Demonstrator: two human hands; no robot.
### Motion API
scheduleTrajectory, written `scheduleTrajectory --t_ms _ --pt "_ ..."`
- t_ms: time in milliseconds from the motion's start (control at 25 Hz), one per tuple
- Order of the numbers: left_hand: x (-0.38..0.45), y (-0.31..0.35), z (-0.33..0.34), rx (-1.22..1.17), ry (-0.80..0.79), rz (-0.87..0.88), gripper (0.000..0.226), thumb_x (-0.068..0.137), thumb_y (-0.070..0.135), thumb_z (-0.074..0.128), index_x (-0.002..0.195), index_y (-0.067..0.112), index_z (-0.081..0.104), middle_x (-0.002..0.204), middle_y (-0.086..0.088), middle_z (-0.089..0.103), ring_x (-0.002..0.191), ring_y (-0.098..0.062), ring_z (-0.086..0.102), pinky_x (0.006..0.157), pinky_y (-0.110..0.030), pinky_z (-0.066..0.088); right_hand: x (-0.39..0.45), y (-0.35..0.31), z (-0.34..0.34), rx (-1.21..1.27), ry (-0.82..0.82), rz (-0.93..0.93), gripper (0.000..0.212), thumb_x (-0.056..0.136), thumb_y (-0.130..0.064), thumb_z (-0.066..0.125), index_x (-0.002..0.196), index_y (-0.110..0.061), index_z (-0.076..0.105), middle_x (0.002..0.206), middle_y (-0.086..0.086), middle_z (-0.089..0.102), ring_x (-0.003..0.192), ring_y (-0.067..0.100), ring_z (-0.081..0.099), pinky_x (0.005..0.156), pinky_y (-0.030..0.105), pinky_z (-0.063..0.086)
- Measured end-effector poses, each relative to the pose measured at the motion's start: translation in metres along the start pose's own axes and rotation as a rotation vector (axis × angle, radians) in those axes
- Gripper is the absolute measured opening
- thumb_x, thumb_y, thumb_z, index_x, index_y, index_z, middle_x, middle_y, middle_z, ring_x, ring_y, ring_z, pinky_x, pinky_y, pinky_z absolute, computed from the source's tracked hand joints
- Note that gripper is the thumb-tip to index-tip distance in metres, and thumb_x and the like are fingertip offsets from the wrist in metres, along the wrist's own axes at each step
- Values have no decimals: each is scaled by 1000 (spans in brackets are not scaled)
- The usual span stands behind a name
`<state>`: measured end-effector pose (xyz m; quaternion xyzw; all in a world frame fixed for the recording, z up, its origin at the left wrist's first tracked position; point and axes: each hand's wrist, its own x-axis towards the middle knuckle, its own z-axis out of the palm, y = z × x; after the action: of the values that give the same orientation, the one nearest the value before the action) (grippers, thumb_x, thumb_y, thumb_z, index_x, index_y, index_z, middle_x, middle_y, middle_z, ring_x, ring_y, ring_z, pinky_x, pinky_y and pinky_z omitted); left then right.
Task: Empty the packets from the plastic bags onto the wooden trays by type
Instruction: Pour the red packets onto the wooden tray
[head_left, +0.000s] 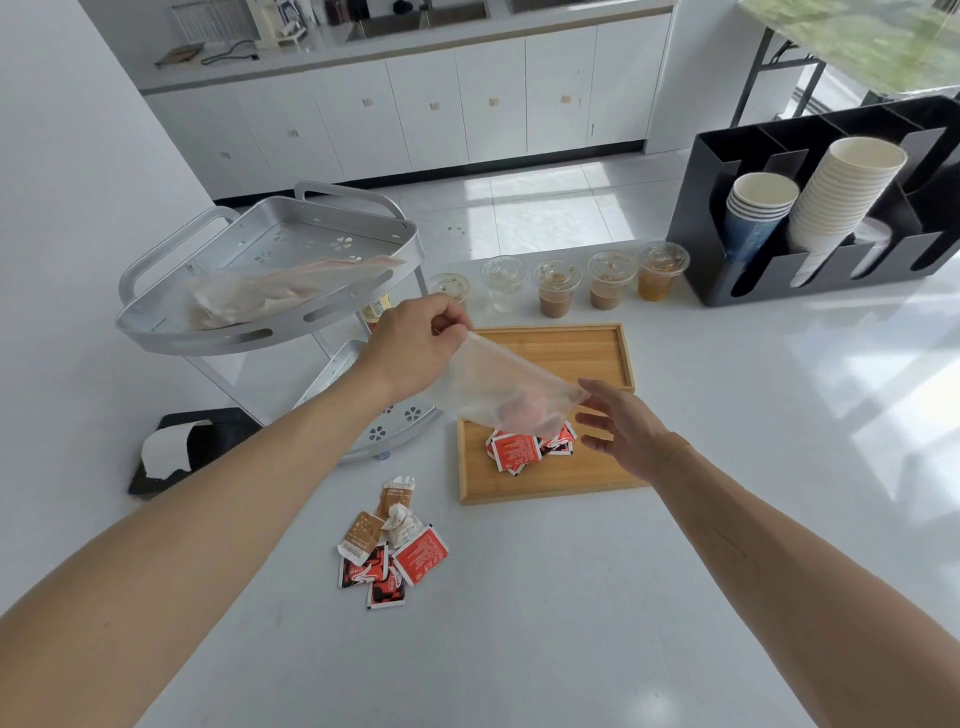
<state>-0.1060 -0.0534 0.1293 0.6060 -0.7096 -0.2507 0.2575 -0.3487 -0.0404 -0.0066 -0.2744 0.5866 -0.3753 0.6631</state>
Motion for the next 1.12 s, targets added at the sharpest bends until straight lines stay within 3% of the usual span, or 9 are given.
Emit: scheduleTrajectory --t_ms 120,280,400,520,640,840,960,1120 --pt "-26 -27 -2 -175 42 -162 11 93 11 57 92 16 68 75 3 61 75 -17 61 69 -38 59 -10 2 3 -28 -141 -87 17 87 -28 70 87 -20 55 102 0 66 100 20 59 85 38 43" --pt "-69 -62 -3 -316 100 -332 14 95 10 55 98 12 68 84 -1 63 77 -15 61 65 -28 55 -24 8 16 -120 -126 -173 24 83 -15 75 78 -23 53 86 0 66 86 20 59 79 37 41" --pt "-102 -90 -5 -459 153 -484 14 94 11 58 101 12 70 90 1 65 81 -14 61 75 -28 53 -33 19 36 -204 -167 -182 21 81 -12 77 86 -22 58 86 2 68 79 19 62 75 35 40" --pt "-144 -119 -9 -700 175 -654 13 91 13 62 101 14 70 88 1 63 87 -20 61 83 -38 52 -42 40 64 -287 -283 -122 24 84 -14 74 107 -12 66 96 9 69 85 23 66 82 40 51" --pt "-190 -148 -11 -887 212 -767 19 87 5 65 104 15 66 85 0 61 88 -26 65 83 -41 52 -55 68 94 -358 -376 -49 13 89 -18 71 97 -9 65 87 6 66 77 22 67 80 40 57" --pt "-263 -193 -8 -848 316 -877 30 85 -3 66 111 11 63 87 -4 60 78 -21 62 75 -35 53 -77 124 136 -463 -420 88 10 88 -16 70 93 -9 65 77 4 66 67 20 70 60 27 56" --pt "-297 -216 -1 -758 353 -941 30 84 -2 69 111 9 63 89 -6 63 73 -18 61 65 -27 50 -86 154 151 -582 -452 158 6 86 -9 68 92 -8 66 76 5 69 63 19 70 56 25 55" --pt "-320 -241 11 -583 338 -995 24 84 0 70 104 11 64 88 -11 64 64 -22 58 64 -30 47 -90 181 162 -739 -426 175 9 84 -9 68 93 -5 68 76 6 71 62 17 71 56 25 54"
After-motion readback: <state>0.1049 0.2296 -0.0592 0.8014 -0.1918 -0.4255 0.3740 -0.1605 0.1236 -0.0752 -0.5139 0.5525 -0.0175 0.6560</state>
